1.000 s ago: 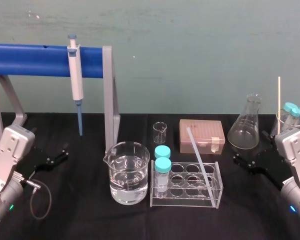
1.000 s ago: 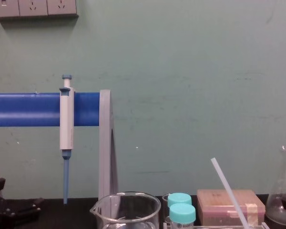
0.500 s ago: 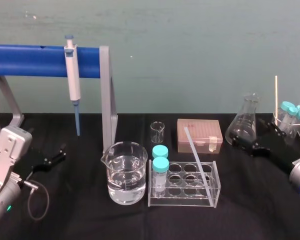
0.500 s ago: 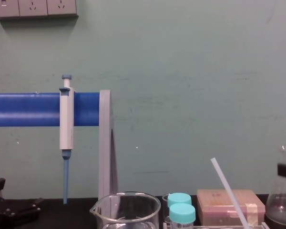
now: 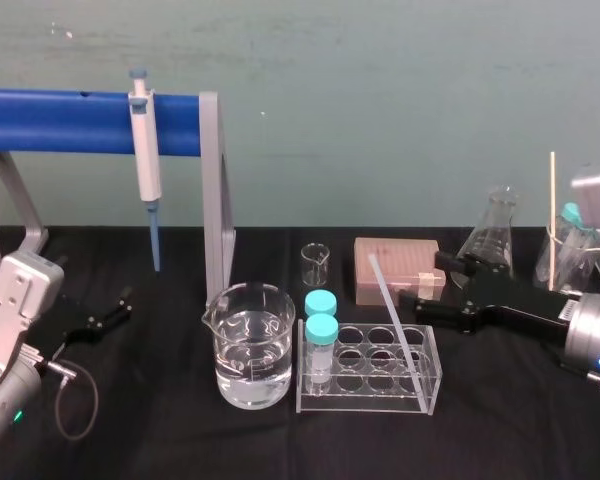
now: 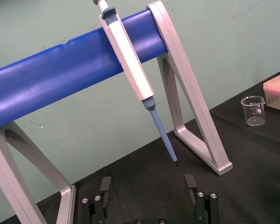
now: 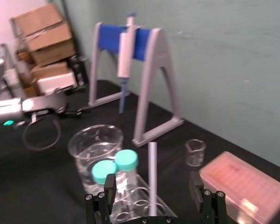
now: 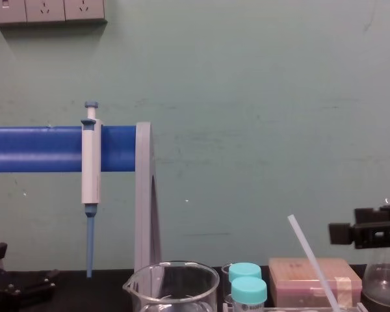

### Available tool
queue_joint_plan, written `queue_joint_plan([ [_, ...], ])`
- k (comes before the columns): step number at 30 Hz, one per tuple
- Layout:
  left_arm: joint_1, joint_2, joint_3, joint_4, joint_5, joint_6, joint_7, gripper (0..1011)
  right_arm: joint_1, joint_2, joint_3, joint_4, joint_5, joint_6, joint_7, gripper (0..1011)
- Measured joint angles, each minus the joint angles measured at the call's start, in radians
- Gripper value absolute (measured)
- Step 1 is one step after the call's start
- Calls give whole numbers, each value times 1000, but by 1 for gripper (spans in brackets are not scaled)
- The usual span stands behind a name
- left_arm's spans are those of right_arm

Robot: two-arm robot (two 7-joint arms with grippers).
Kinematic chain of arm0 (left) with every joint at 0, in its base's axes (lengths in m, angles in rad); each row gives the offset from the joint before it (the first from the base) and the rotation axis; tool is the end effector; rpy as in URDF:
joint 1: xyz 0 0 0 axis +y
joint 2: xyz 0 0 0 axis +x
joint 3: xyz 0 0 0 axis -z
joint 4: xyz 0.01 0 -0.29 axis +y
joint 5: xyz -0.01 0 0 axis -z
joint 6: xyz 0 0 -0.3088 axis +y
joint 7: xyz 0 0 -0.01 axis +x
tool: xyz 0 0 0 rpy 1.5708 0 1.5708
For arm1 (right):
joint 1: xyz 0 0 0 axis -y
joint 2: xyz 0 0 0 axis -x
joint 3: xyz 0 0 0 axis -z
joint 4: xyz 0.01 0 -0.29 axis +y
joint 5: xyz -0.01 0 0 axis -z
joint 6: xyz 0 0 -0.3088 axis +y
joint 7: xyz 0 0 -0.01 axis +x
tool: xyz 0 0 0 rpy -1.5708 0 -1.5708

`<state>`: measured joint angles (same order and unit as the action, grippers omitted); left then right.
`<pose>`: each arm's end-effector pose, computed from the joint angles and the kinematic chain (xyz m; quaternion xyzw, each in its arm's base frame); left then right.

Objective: Pick up the stirring rod with one hand, then place it down.

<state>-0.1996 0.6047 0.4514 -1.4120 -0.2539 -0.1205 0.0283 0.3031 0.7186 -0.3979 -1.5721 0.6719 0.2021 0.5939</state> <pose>0.3581 0.0827 -0.3022 0.1415 -0.1325 0.5799 0.7913 0.3816 -0.1015 -0.2068 -0.0889 0.0394 -0.3372 0.9364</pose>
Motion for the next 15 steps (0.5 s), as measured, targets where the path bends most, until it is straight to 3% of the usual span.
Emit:
queue_joint_plan([
  [2, 0, 0, 0, 0, 0, 0, 0, 1000, 37, 0, -39, 15, -17, 8, 34, 1003],
  [6, 0, 0, 0, 0, 0, 0, 0, 1000, 78, -14, -78, 50, -42, 19, 47, 1003],
  [15, 0, 0, 0, 0, 0, 0, 0, 1000, 152, -66, -136, 143, -81, 34, 49, 1003],
])
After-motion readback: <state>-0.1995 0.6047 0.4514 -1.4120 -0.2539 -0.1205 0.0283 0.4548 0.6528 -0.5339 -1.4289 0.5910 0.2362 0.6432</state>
